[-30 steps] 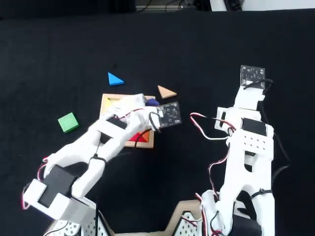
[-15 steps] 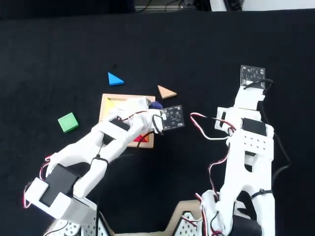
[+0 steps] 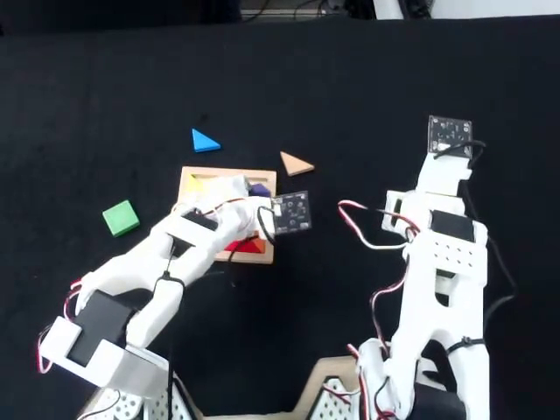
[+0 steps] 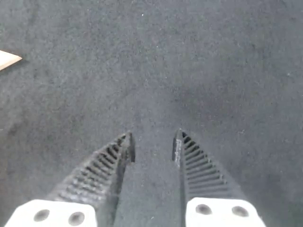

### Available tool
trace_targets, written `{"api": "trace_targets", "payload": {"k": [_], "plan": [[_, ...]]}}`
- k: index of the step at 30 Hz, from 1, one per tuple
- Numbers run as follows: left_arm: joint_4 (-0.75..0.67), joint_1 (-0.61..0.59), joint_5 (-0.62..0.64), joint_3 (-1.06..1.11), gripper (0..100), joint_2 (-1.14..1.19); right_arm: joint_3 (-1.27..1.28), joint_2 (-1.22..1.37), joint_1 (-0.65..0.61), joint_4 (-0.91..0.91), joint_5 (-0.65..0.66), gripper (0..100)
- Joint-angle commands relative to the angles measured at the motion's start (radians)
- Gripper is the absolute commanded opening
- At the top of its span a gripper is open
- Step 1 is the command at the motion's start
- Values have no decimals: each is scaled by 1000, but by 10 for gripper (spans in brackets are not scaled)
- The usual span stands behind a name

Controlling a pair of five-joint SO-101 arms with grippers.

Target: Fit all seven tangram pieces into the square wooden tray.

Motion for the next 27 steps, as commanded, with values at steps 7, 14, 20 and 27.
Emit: {"api": "trace_targets", "payload": {"k": [7, 14, 20, 27], "plan": [[-18, -4, -18, -33, 32, -3, -41, -30, 6, -20, -5, 145], [-23, -2, -12, -50, 67, -3, -39, -30, 6, -20, -5, 145], [-20, -35, 71, -45, 120, -15, -39, -30, 6, -20, -5, 145], [-15, -36, 71, -30, 120, -20, -38, -30, 6, -34, -5, 145]]}}
